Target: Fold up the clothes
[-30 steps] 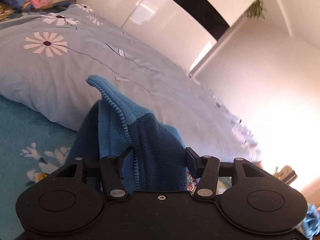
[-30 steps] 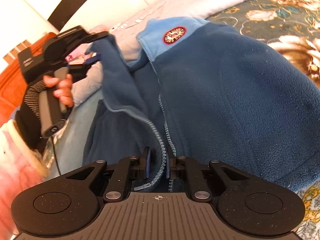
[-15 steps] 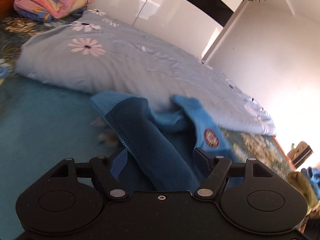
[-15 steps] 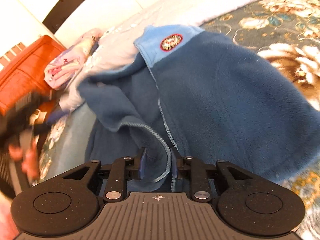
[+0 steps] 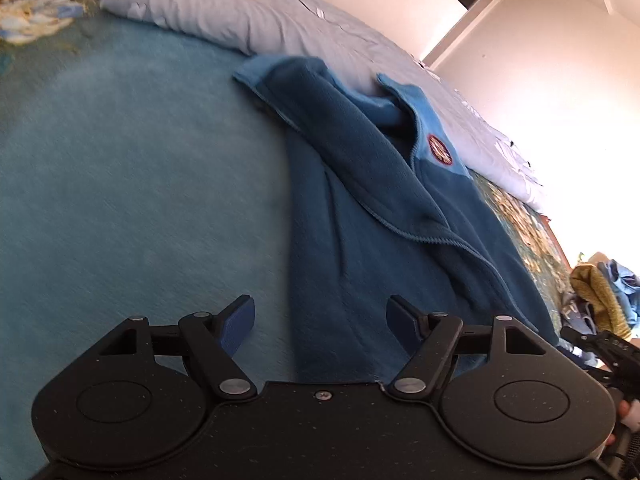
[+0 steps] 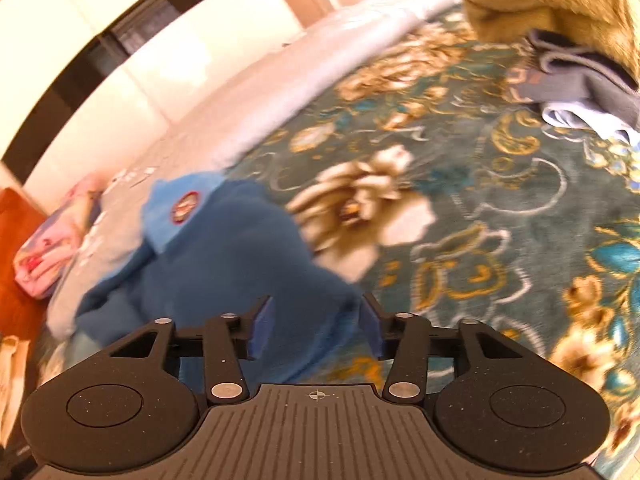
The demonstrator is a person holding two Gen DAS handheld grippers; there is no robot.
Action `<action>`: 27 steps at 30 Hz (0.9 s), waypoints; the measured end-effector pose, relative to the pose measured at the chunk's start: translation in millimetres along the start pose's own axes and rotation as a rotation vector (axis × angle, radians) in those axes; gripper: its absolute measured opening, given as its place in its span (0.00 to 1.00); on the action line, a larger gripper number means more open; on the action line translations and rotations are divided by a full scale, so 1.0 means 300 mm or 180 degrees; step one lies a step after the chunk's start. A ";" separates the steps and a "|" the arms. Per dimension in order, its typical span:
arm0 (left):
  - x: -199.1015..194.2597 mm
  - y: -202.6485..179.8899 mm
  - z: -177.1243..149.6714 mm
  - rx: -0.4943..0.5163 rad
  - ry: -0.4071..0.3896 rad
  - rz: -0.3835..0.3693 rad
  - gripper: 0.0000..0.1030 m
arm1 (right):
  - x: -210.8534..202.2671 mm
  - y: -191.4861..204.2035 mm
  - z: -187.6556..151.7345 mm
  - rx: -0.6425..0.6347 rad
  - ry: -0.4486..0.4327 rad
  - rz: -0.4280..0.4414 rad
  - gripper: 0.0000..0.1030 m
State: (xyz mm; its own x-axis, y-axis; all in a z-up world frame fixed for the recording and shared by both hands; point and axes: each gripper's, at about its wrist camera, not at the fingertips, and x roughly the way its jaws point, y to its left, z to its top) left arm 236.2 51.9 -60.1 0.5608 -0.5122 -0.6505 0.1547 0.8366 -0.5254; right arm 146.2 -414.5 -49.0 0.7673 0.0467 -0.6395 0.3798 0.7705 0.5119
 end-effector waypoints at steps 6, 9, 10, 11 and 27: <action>0.055 -0.023 0.005 -0.0096 -0.0013 -0.0044 0.68 | 0.090 -0.056 0.022 0.0266 0.0143 0.0228 0.44; 0.063 -0.029 0.000 -0.0158 -0.0042 -0.0082 0.66 | 0.121 -0.050 0.023 0.0299 0.0186 0.0302 0.45; 0.066 -0.031 0.000 -0.0166 -0.0060 -0.0076 0.62 | 0.130 -0.046 0.023 0.0306 0.0193 0.0324 0.45; 0.065 -0.033 -0.003 -0.0169 -0.0088 -0.0063 0.59 | 0.137 -0.043 0.023 0.0309 0.0208 0.0353 0.45; -0.108 -0.012 -0.058 -0.0231 -0.0607 0.0175 0.11 | 0.083 0.062 -0.022 0.0095 0.0323 0.0413 0.20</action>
State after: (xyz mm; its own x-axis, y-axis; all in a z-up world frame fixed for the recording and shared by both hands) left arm 203.3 62.2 -46.8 0.7116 -0.4144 -0.5673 0.0644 0.8426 -0.5347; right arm 168.9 -395.0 -59.2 0.7554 0.2096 -0.6208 0.2973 0.7347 0.6098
